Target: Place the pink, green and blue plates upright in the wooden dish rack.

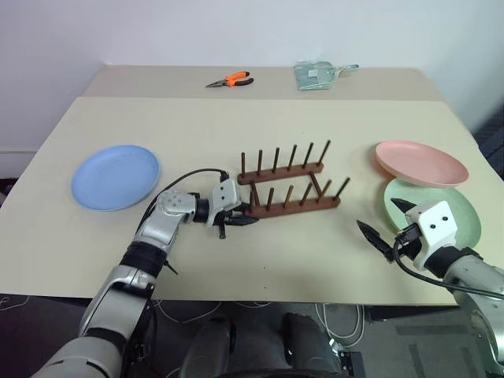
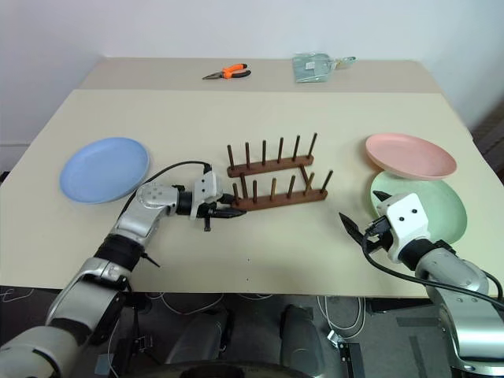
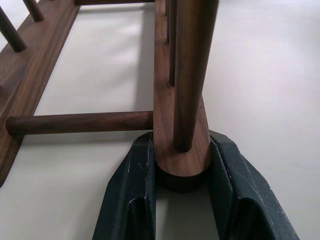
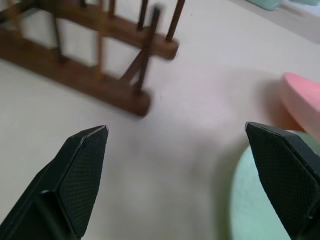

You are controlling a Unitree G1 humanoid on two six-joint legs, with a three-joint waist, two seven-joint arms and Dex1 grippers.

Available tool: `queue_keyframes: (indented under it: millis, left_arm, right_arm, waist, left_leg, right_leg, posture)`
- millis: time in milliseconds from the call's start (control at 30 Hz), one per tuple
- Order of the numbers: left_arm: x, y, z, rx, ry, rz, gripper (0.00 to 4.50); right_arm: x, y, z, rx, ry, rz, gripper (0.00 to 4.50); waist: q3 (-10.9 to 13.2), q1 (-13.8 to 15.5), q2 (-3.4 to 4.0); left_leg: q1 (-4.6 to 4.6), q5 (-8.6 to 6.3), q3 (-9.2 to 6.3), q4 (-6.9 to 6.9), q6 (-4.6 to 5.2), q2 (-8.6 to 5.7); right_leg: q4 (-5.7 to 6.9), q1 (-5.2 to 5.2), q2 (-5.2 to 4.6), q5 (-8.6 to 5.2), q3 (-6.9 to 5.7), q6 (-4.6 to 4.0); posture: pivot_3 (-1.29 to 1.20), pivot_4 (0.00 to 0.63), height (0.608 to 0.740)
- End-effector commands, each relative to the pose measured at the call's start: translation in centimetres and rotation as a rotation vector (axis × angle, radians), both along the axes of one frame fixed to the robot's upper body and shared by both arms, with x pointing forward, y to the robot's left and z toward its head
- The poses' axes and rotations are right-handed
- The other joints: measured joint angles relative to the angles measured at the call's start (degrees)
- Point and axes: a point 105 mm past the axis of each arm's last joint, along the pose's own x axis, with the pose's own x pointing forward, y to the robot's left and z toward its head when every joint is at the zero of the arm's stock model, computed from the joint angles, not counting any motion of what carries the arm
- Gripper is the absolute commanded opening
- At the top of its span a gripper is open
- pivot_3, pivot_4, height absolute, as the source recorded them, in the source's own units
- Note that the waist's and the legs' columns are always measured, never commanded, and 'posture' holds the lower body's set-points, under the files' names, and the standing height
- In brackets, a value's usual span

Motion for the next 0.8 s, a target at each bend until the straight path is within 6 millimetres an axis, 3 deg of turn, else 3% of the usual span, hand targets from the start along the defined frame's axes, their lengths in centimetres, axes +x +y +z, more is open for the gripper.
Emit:
queue_keyframes:
  millis: [33,67,200,300,400,533,600,700,800]
  left_arm:
    - [-1.6,-0.6,0.4,0.022,-0.006,-0.05,0.77]
    - [-1.5,-0.5,0.3,0.018,0.004,-0.027,0.77]
    - [-0.1,0.2,-0.2,0.056,-0.019,0.065,2.73]
    - [0.8,1.8,-0.4,0.092,-0.026,0.147,4.27]
    - [-0.6,4.0,-0.8,0.125,0.039,0.154,4.28]
    - [-4.8,5.3,-0.9,0.129,0.177,0.09,2.77]
    - [-6.2,5.1,-0.8,0.114,0.229,0.076,1.77]
    - [-6.5,4.3,-0.9,0.102,0.226,0.1,0.25]
    - [-5.7,2.3,-1.2,0.059,0.189,0.161,0.07]
  right_arm:
    - [-0.1,-0.7,0.8,-0.034,-0.016,0.007,4.5]
    - [0.0,-0.8,0.7,-0.036,-0.014,0.008,4.5]
    - [-0.2,-1.1,0.3,-0.054,0.02,0.023,4.5]
    - [-0.8,-0.8,-0.3,-0.065,0.065,0.064,3.59]
    - [-1.7,0.1,-1.2,-0.077,0.125,0.128,2.06]
    - [-3.3,2.8,-2.4,-0.054,0.2,0.251,0.0]
    - [-3.4,4.1,-2.7,-0.034,0.199,0.276,0.0]
    - [-2.8,4.8,-3.3,-0.043,0.182,0.261,0.0]
    - [-1.5,6.0,-4.2,-0.043,0.18,0.24,0.0]
  waist:
    - [0.0,0.0,0.01]
    - [0.0,0.1,0.01]
    - [0.0,0.1,0.0]
    - [0.0,0.1,0.0]
    - [0.0,-0.4,0.03]
    - [-0.1,-1.9,0.12]
    - [-0.1,-1.7,0.24]
    - [-0.2,-1.0,0.27]
    - [-0.2,0.0,0.28]
  left_leg:
    - [-0.01,0.0,-0.01,0.01,0.0,0.0]
    - [-0.01,0.0,-0.01,0.02,0.0,0.0]
    - [-0.02,0.0,-0.02,0.06,0.0,-0.02]
    - [-0.01,0.0,-0.02,0.05,0.0,-0.02]
    - [0.04,0.0,0.01,0.0,0.0,0.0]
    - [0.15,-0.01,0.03,-0.18,0.0,0.15]
    - [0.15,-0.02,0.04,-0.17,0.0,0.25]
    - [0.07,-0.02,0.06,-0.02,0.0,0.32]
    - [-0.01,-0.02,0.07,0.03,0.0,0.25]
  right_leg:
    - [0.0,0.0,0.0,0.0,0.0,-0.01]
    - [0.0,0.0,0.0,-0.03,0.0,-0.06]
    - [0.01,0.02,0.0,-0.14,-0.01,-0.1]
    - [0.01,0.02,0.0,-0.15,-0.01,-0.06]
    - [0.03,0.01,0.01,-0.15,-0.01,-0.06]
    - [0.11,-0.01,0.12,-0.27,0.0,-0.13]
    - [0.11,-0.01,0.13,-0.32,0.01,-0.19]
    - [0.07,0.01,0.04,-0.37,0.0,-0.25]
    - [0.02,0.02,-0.04,-0.38,-0.03,-0.24]
  posture:
    - [0.0,0.15,0.74]
    - [0.0,0.15,0.74]
    - [0.0,0.15,0.74]
    - [0.0,0.15,0.74]
    - [0.0,0.15,0.74]
    - [0.0,0.15,0.74]
    - [0.0,0.15,0.74]
    - [0.0,0.15,0.74]
    - [0.0,0.15,0.74]
